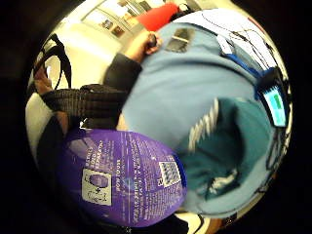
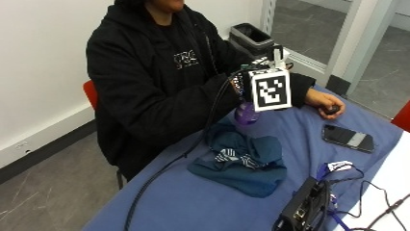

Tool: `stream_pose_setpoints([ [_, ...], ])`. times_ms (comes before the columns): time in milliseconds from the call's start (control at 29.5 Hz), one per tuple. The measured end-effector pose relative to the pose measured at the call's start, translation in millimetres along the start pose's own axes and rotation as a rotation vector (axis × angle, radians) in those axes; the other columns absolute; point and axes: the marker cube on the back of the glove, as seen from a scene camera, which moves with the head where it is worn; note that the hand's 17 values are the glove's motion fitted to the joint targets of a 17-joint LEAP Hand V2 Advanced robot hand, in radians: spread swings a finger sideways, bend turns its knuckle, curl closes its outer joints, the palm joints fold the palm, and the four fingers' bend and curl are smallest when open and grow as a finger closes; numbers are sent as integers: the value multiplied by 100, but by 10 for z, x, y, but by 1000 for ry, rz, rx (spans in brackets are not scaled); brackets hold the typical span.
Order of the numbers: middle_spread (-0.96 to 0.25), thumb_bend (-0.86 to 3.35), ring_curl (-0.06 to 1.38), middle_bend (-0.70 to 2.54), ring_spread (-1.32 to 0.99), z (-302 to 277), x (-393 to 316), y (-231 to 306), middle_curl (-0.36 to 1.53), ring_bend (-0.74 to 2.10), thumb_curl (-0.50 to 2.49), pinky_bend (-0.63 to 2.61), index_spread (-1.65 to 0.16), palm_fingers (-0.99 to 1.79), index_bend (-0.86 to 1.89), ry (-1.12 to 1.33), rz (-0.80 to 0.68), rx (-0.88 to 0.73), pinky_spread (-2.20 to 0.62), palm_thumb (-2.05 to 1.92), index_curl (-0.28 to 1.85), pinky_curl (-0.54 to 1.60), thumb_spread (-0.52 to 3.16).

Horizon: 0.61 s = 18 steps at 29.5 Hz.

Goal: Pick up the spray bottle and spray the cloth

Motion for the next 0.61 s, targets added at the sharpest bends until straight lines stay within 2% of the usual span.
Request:
stream_pose_setpoints([
  [203,-10,-3,49,57,-18,279,157,-378,56,60,72,53,-19,126,16,-211,-126,181,-22,102,54,43,54],
  [610,-9,-3,49,56,-17,505,427,-531,56,61,72,54,-19,125,15,-251,-230,355,-23,102,54,43,56],
])
